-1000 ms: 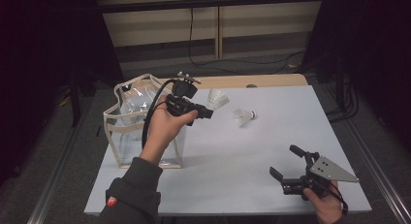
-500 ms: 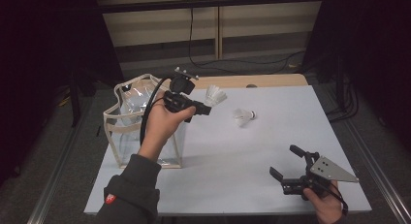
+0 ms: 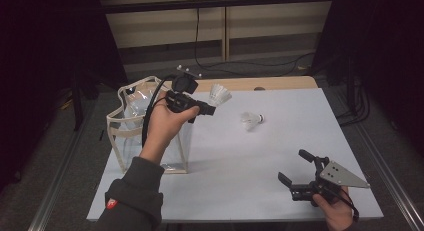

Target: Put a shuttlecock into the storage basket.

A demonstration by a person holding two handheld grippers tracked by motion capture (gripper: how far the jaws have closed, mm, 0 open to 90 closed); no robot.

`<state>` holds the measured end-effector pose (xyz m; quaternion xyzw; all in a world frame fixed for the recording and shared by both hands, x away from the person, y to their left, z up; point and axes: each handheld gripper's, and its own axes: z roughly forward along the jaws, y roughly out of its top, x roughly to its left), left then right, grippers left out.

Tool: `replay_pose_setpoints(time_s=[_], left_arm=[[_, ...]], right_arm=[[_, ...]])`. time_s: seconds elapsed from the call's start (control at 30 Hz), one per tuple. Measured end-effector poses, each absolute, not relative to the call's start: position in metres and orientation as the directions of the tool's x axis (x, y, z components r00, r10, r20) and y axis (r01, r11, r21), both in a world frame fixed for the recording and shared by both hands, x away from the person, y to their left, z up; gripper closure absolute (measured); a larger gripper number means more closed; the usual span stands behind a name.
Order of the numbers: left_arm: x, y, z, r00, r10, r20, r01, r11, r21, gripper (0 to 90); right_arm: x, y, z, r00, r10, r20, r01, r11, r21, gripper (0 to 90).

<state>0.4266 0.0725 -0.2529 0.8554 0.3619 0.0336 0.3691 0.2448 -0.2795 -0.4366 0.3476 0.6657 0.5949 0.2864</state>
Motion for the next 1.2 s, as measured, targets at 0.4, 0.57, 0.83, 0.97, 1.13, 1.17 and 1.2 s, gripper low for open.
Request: replay_pose_setpoints(time_s=[0.4,0.57,0.83,0.97,1.13,1.17,1.2], left_arm=[[0.429,0.076,-0.249,0.728,0.654,-0.205,0.597,-0.457,0.659,65.7],[0.430,0.079,-0.247,0.721,0.663,-0.200,0.600,-0.455,0.658,65.7],[0.433,0.087,-0.243,0.707,0.677,-0.205,0.608,-0.433,0.665,65.7],[0.434,0.088,-0.242,0.705,0.679,-0.205,0.609,-0.432,0.665,65.6],[0.435,0.091,-0.240,0.701,0.684,-0.204,0.613,-0.430,0.663,65.7],[0.435,0.091,-0.239,0.700,0.685,-0.202,0.612,-0.429,0.664,65.7],[0.436,0.092,-0.239,0.699,0.686,-0.204,0.613,-0.426,0.666,65.7]], right_arm=[[0.245,-0.279,-0.436,-0.593,0.804,0.036,0.120,0.044,0.992,0.3],[0.245,-0.279,-0.436,-0.593,0.805,0.039,0.121,0.041,0.992,0.3],[0.245,-0.279,-0.436,-0.593,0.804,0.038,0.122,0.042,0.992,0.3],[0.245,-0.279,-0.436,-0.594,0.804,0.041,0.124,0.041,0.991,0.3],[0.245,-0.279,-0.436,-0.592,0.805,0.037,0.121,0.043,0.992,0.3],[0.245,-0.279,-0.436,-0.593,0.805,0.038,0.121,0.042,0.992,0.3],[0.244,-0.279,-0.436,-0.592,0.805,0.039,0.121,0.041,0.992,0.3]])
